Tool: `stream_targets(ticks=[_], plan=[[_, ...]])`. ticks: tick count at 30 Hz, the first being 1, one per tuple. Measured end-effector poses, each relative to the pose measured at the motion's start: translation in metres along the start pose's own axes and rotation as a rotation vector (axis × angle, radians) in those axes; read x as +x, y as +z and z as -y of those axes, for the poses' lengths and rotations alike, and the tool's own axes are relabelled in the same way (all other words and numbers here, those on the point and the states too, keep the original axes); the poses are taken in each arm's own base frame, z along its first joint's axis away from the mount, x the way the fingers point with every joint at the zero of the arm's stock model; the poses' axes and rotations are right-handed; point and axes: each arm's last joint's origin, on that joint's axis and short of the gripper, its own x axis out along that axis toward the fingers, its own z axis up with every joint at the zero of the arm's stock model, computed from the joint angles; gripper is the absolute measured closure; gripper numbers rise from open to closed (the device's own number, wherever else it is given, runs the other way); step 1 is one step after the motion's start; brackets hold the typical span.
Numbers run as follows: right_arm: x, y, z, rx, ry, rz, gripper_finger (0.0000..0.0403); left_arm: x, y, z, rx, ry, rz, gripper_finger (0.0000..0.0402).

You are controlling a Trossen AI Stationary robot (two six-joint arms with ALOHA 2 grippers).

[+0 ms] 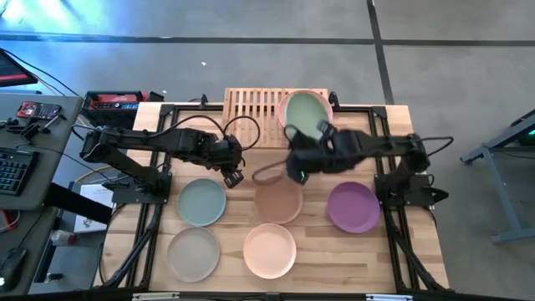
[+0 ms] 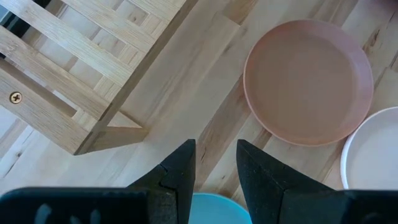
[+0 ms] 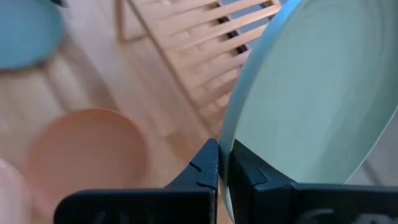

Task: Place and stack plates onto a shelf
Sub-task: Stack the green plate on top of the orange on the shelf

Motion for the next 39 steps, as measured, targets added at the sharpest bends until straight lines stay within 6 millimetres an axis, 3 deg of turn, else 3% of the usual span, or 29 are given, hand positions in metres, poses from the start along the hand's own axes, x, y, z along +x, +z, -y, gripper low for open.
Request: stream_targets(ticks=[4, 9, 16, 27, 33, 39], plan=[[0.020, 0.012, 0.025, -0.153, -0.019, -0.055, 0.0403, 0.000, 0.000, 0.000, -0.001, -0.002, 0.003, 0.0296], [0.041, 0.022, 0.056, -0.214, -0.006, -0.122, 0.0403, 0.000, 0.003, 0.001, 0.033, -0.014, 0.026, 0.0296], [0.058, 0.027, 0.083, -0.337, 0.122, -0.181, 0.0403, 0.000, 0.003, 0.001, 0.030, -0.014, 0.025, 0.0296], [0.069, 0.028, 0.101, -0.537, 0.283, -0.191, 0.0403, 0.000, 0.003, 0.001, -0.077, -0.015, 0.025, 0.0296], [0.077, 0.030, 0.108, -0.598, 0.230, -0.209, 0.0403, 0.000, 0.003, 0.001, -0.124, -0.016, 0.024, 0.0296], [0.090, 0.032, 0.101, -0.608, 0.227, -0.243, 0.0403, 0.000, 0.003, 0.001, -0.126, -0.015, 0.023, 0.0296]])
